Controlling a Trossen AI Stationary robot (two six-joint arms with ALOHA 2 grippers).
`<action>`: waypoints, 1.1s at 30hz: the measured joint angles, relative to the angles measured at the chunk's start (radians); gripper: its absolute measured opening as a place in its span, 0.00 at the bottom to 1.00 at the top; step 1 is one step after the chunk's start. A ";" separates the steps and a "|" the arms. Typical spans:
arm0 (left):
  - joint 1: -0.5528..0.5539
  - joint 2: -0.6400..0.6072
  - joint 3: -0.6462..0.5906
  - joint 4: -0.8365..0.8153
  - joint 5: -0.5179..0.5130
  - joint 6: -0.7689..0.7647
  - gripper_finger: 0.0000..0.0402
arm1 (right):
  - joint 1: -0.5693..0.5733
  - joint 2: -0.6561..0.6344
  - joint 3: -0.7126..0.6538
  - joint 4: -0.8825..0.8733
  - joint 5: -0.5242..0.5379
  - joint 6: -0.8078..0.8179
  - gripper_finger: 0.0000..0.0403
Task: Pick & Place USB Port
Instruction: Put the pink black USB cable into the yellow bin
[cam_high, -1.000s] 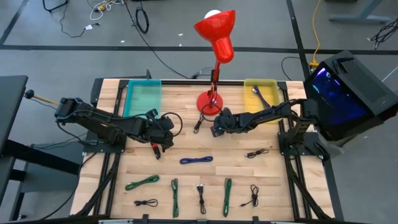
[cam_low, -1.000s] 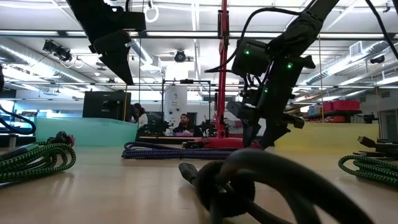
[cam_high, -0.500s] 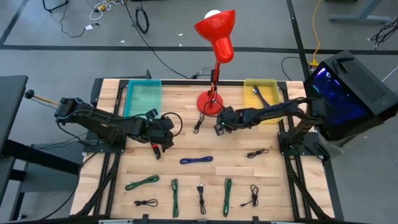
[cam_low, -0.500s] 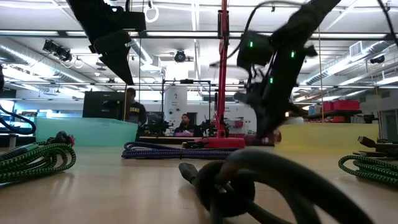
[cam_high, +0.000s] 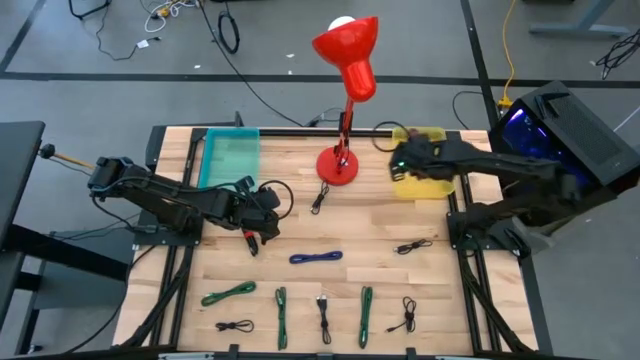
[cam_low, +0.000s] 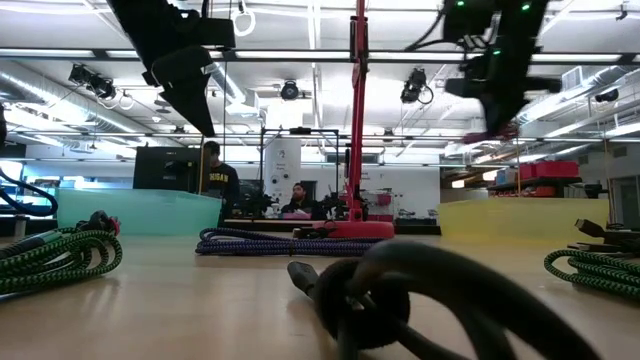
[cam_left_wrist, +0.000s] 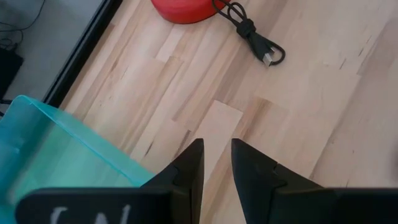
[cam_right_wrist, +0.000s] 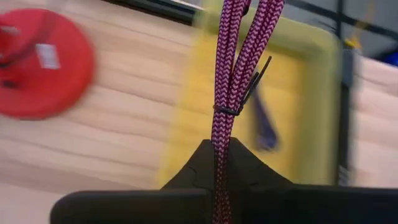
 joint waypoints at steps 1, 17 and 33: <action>0.000 0.000 0.000 0.000 0.000 0.000 0.22 | -0.011 -0.017 -0.002 -0.033 0.000 0.015 0.03; 0.000 0.000 0.000 0.027 0.003 0.003 0.22 | -0.216 -0.031 -0.007 -0.042 0.017 -0.154 0.03; 0.000 0.000 0.000 0.027 0.004 0.007 0.22 | -0.271 0.074 -0.007 0.000 0.042 -0.255 0.16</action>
